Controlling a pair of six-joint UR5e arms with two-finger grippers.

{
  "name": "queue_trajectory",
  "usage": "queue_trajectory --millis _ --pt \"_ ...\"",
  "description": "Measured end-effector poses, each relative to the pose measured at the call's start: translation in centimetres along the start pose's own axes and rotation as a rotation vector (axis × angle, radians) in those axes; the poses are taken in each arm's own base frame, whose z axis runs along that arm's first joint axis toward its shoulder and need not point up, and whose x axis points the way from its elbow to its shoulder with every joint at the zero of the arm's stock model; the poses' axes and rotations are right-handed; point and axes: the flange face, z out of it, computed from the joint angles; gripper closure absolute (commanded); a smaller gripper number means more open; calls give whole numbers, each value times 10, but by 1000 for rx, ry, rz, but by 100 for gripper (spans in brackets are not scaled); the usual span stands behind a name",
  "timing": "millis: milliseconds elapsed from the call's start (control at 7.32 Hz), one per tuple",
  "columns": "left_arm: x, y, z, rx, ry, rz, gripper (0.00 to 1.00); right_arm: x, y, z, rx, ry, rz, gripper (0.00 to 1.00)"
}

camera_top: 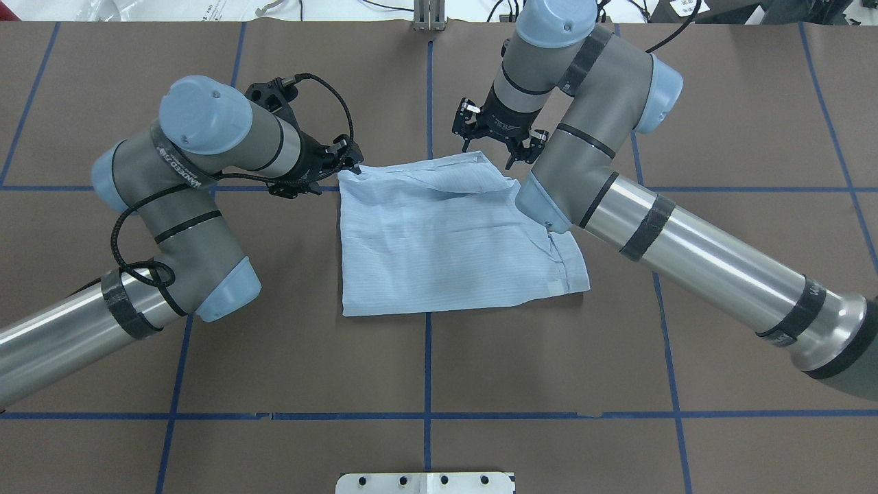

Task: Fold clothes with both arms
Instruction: 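Release the shirt and raise both grippers away from the bundle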

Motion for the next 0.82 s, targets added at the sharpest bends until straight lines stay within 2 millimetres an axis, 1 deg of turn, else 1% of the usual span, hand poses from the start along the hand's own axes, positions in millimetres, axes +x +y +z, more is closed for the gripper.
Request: queue_trajectory --millis 137,410,546,683,819 --pt "-6 -12 -5 -8 -4 -8 1 -3 2 -4 1 -16 -11 0" --pt "-34 -37 -26 -31 -8 25 1 -7 11 -12 3 -55 -48 0" --pt "-52 -49 -35 -28 -15 65 1 -10 23 -7 -3 -58 -82 0" --pt "-68 -61 -42 -21 -24 100 1 -14 42 7 -12 -49 -128 0" --pt "-79 -72 -47 -11 -33 124 1 -19 62 23 -14 -36 -185 0"
